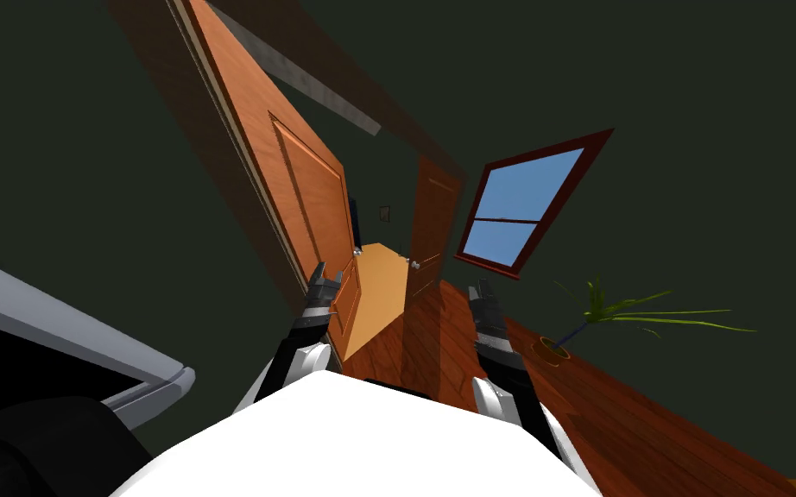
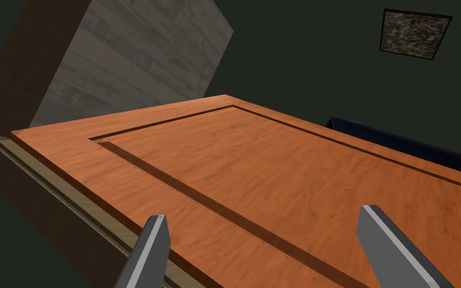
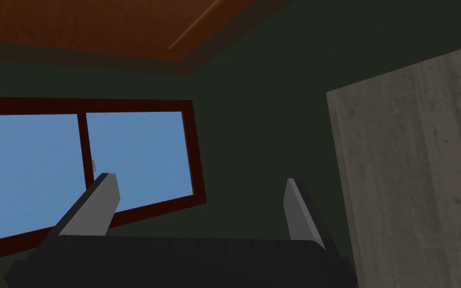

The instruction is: Push the door open

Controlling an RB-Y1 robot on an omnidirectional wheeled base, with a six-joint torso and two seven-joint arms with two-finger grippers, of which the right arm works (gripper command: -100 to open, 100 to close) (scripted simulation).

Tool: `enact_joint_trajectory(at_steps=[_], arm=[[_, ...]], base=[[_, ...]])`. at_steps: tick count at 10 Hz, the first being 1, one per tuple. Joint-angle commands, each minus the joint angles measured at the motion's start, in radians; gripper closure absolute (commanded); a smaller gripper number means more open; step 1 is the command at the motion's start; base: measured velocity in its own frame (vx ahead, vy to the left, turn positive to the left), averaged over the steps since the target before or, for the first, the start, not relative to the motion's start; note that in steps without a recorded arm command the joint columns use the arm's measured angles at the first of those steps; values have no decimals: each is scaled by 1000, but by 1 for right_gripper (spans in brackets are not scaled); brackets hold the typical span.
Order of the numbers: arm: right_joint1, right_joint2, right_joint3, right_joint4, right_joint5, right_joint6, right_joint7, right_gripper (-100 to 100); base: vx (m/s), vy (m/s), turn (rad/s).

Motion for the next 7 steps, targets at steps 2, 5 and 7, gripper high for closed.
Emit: enact_joint_trajectory(at_steps=[2,5,7], arm=[[-18,-14,1,55,23,-17,48,-100],[-34,-27,1,110,45,-34,95,-100],[-44,-36,1,147,60,-46,128,-100]], base=[[119,-59,74],[77,-46,45],[98,-43,65]])
